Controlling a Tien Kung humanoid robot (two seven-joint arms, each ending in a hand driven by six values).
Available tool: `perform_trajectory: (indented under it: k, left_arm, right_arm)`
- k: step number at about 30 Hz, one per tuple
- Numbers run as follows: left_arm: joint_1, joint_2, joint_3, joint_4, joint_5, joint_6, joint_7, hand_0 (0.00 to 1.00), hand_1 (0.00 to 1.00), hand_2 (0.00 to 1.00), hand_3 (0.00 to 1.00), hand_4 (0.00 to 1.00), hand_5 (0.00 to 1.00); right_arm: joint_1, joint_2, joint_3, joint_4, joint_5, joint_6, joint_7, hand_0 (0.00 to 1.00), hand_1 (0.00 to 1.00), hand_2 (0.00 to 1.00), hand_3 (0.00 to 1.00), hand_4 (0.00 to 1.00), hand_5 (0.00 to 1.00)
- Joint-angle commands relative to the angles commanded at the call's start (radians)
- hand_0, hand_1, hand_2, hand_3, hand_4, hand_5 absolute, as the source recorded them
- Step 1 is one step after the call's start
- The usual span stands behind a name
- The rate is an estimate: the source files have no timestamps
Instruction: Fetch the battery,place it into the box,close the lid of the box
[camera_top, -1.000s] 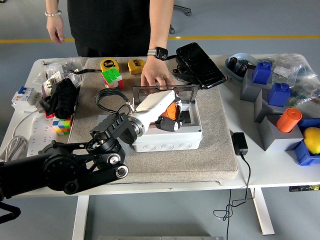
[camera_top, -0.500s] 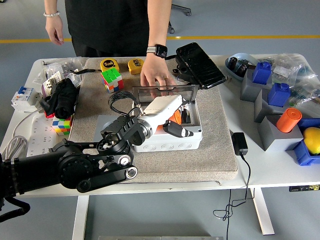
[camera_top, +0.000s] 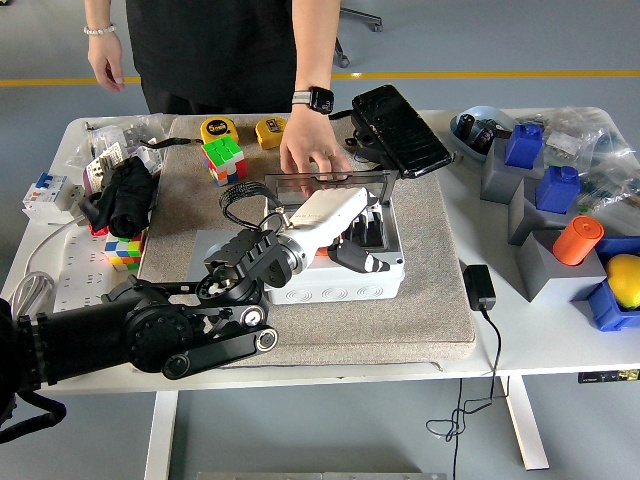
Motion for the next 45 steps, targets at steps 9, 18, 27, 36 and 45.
perform_trajectory:
  k: [9,18,27,36,45]
  left_arm:
    - [0.015,0.010,-0.055,-0.038,-0.076,0.004,-0.094,0.461,0.622,0.596,0.575,0.998,0.248]
    - [0.047,0.029,-0.142,-0.154,-0.147,0.010,-0.185,0.449,0.625,0.614,0.602,0.998,0.277]
    - [0.192,0.161,-0.300,-0.297,-0.116,0.010,-0.180,0.375,0.538,0.525,0.538,0.991,0.340]
    - [0.334,0.327,-0.369,-0.390,-0.106,-0.027,-0.142,0.369,0.515,0.513,0.529,0.973,0.378]
    - [0.349,0.348,-0.354,-0.380,-0.107,-0.049,-0.122,0.365,0.511,0.513,0.527,0.964,0.391]
  right_arm:
    - [-0.001,0.000,0.003,0.000,0.001,-0.002,0.003,0.607,0.636,0.595,0.566,0.906,0.464]
    - [-0.002,0.001,0.006,0.001,-0.001,-0.001,0.004,0.607,0.634,0.595,0.566,0.905,0.464]
    - [-0.009,0.000,0.023,0.000,-0.007,-0.001,0.003,0.607,0.635,0.595,0.566,0.905,0.465]
    - [-0.013,0.003,0.038,0.001,-0.012,-0.001,0.006,0.607,0.634,0.595,0.567,0.905,0.465]
    - [-0.010,0.002,0.038,0.002,-0.011,-0.003,0.008,0.607,0.635,0.595,0.567,0.906,0.464]
